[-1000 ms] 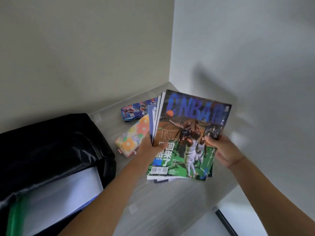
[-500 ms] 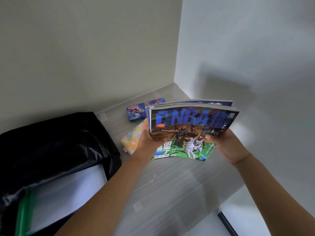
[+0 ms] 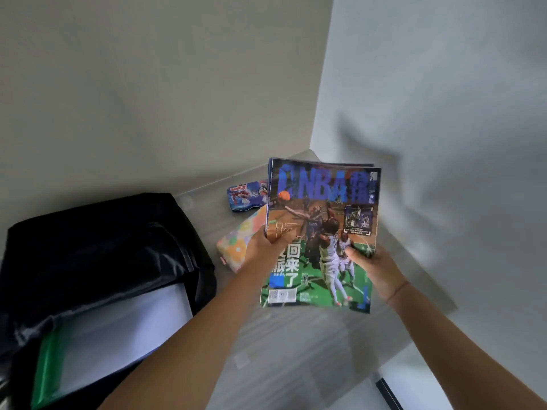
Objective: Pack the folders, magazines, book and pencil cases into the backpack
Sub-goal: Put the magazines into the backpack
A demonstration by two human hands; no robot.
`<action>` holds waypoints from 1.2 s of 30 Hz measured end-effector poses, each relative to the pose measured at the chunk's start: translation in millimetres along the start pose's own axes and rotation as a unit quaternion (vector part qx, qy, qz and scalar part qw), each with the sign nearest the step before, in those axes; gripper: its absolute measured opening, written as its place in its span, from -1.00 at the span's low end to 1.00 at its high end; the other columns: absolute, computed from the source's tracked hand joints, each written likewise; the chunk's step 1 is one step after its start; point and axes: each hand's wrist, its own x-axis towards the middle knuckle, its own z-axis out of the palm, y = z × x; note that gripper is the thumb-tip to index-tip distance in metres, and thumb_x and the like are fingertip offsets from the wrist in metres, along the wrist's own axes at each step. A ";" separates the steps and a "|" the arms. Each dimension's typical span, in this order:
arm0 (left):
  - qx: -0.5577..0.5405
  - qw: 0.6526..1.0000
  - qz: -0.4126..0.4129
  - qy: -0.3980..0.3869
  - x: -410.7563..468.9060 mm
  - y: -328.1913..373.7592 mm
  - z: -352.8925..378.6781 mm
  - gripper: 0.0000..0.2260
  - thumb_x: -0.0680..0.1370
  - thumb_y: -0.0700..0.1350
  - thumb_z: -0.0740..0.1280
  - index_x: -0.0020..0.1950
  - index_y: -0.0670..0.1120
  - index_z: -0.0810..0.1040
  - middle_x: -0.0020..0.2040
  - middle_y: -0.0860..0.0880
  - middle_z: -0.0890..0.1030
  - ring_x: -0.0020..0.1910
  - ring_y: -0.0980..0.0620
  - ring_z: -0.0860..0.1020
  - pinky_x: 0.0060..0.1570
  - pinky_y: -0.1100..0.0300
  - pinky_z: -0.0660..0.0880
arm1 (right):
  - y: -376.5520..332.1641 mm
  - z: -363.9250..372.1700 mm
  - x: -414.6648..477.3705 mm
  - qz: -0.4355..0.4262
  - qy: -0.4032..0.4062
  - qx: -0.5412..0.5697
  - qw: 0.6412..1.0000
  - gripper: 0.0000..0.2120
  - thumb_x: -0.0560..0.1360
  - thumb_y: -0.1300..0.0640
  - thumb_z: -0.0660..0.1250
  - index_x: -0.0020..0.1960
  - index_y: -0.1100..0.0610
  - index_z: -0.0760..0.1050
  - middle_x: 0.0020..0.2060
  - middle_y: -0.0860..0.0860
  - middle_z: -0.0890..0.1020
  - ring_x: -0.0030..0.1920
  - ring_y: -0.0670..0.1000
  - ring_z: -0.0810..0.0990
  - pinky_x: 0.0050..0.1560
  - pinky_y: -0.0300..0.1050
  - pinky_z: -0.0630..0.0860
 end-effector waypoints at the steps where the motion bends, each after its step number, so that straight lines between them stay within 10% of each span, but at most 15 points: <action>1: -0.001 1.000 -0.015 0.011 -2.0 -1.0 -4.6 -0.69 0.46 0.14 0.37 0.06 -0.04 0.49 -0.17 0.10 0.55 -0.23 0.15 0.48 -0.23 0.24 0.37 | -2.2 2.9 -3.2 0.017 -0.010 -0.002 1.000 -0.90 0.49 0.08 0.34 -0.01 0.05 0.53 -0.20 -0.01 0.63 -0.20 0.02 0.56 -0.04 -0.12 0.47; 7: -0.081 0.994 -0.056 0.050 -20.4 -38.6 -54.9 -0.71 0.41 0.21 0.39 -0.02 0.05 0.57 -0.03 -0.02 0.65 -0.04 -0.01 0.60 0.09 0.00 0.54 | -13.7 38.5 -34.0 0.096 -0.112 0.042 0.988 -0.69 0.52 0.06 0.27 0.25 0.08 0.41 0.05 0.16 0.60 0.01 0.17 0.56 0.12 0.08 0.48; 11: -0.093 0.990 -0.056 0.085 -41.8 -51.0 -98.7 -0.73 0.44 0.18 0.37 -0.03 0.01 0.57 -0.07 -0.02 0.64 -0.07 0.00 0.59 -0.06 0.09 0.53 | -10.9 76.2 -63.2 0.105 -0.175 0.109 0.973 -0.32 0.22 -0.10 0.55 0.27 0.05 0.45 0.14 0.13 0.63 0.16 0.19 0.59 0.21 0.15 0.48; 15: -0.010 0.996 -0.048 0.079 -71.2 -62.9 -149.7 -0.67 0.52 0.22 0.22 -0.16 -0.03 0.52 -0.31 0.03 0.54 -0.34 0.10 0.50 -0.32 0.21 0.40 | -15.5 113.1 -84.4 0.102 -0.191 0.181 0.959 -0.10 -0.08 -0.11 0.67 0.20 0.11 0.50 0.03 0.18 0.68 0.00 0.24 0.67 -0.11 0.13 0.64; 18: 0.070 0.991 0.058 0.095 -88.6 -85.3 -209.3 -0.68 0.53 0.14 0.25 -0.21 -0.10 0.51 -0.38 0.02 0.57 -0.41 0.10 0.53 -0.30 0.10 0.51 | -25.1 134.7 -106.1 0.129 -0.202 0.198 0.950 -0.36 0.13 0.07 0.63 0.14 0.18 0.50 -0.14 0.23 0.70 -0.24 0.23 0.70 -0.31 0.06 0.65; 22: 0.439 0.848 0.189 0.228 -82.9 -131.3 -296.9 -0.60 0.35 -0.02 0.52 0.14 -0.06 0.54 0.07 -0.03 0.56 0.08 -0.07 0.51 0.09 0.02 0.42 | -27.5 151.3 -139.6 0.181 -0.192 0.196 0.944 -0.69 0.41 0.27 0.30 0.15 0.24 0.45 -0.20 0.28 0.69 -0.33 0.25 0.68 -0.36 0.09 0.64; 27: 0.557 0.802 0.182 0.118 -60.4 -153.3 -347.1 -0.63 0.43 0.03 0.44 0.19 -0.05 0.59 0.18 -0.02 0.60 0.24 -0.06 0.50 0.30 0.04 0.28 | -23.1 174.4 -181.1 0.205 -0.206 0.155 0.944 -0.63 0.43 0.19 0.35 0.22 0.19 0.43 -0.02 0.34 0.65 -0.08 0.38 0.65 -0.07 0.26 0.60; 31: 0.387 0.891 0.148 0.184 -55.2 -124.4 -352.5 -0.77 0.53 0.01 0.33 -0.10 -0.14 0.65 -0.16 -0.10 0.66 -0.13 -0.11 0.60 -0.12 0.09 0.49 | -14.3 196.2 -207.6 0.224 -0.245 0.127 0.935 -0.25 0.14 -0.01 0.62 0.23 0.17 0.42 0.00 0.31 0.65 -0.02 0.34 0.65 0.01 0.20 0.60; 36: 0.185 0.947 0.108 0.238 -59.4 -88.3 -360.2 -0.75 0.54 0.02 0.32 -0.02 -0.15 0.63 -0.26 -0.12 0.62 -0.40 0.11 0.49 -0.41 0.27 0.37 | -12.5 228.3 -226.7 0.224 -0.256 0.120 0.933 -0.09 -0.08 -0.10 0.66 0.19 0.14 0.45 -0.02 0.28 0.68 -0.10 0.25 0.69 -0.13 0.02 0.64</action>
